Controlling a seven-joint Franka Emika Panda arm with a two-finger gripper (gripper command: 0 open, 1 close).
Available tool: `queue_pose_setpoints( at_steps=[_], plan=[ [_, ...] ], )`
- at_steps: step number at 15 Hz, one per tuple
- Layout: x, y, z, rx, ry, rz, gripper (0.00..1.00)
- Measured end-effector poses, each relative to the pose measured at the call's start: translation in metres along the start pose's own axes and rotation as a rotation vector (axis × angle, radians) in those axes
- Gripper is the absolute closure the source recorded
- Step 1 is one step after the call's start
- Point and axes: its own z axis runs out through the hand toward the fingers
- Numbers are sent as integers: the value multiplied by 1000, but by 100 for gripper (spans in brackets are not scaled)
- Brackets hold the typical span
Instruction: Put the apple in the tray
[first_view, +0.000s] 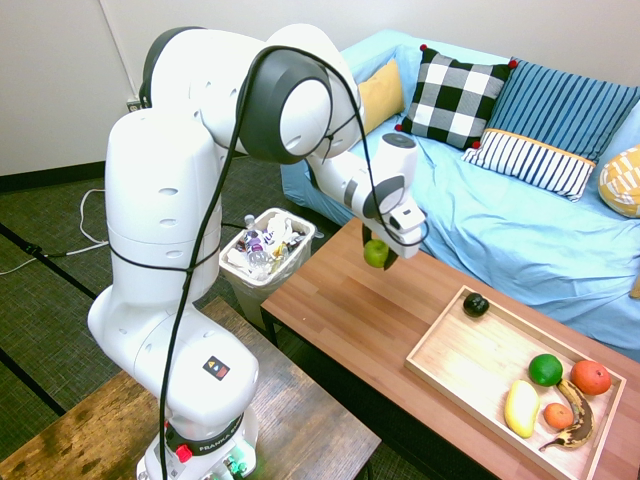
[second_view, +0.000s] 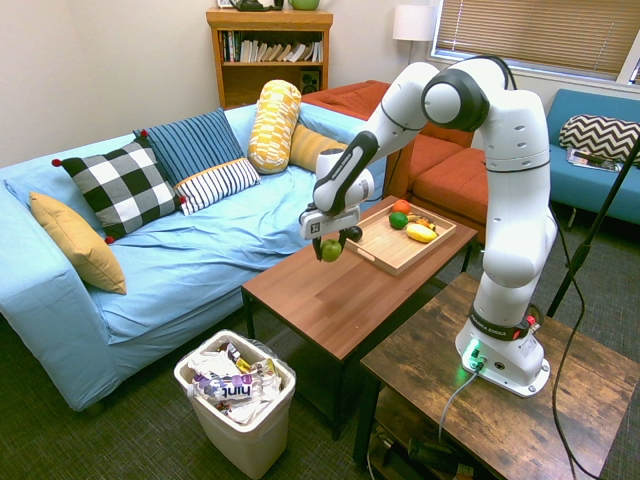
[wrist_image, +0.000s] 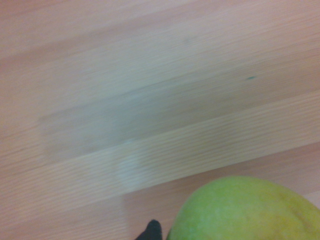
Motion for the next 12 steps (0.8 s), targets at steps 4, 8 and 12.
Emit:
queue_pose_setpoints(
  at_steps=[4, 8, 12],
  plan=[
    [101, 74, -20, 2, 21, 132, 100],
    [170, 120, 6, -20, 14, 247, 100],
    [218, 145, 41, -31, -3, 319, 100]
  ],
)
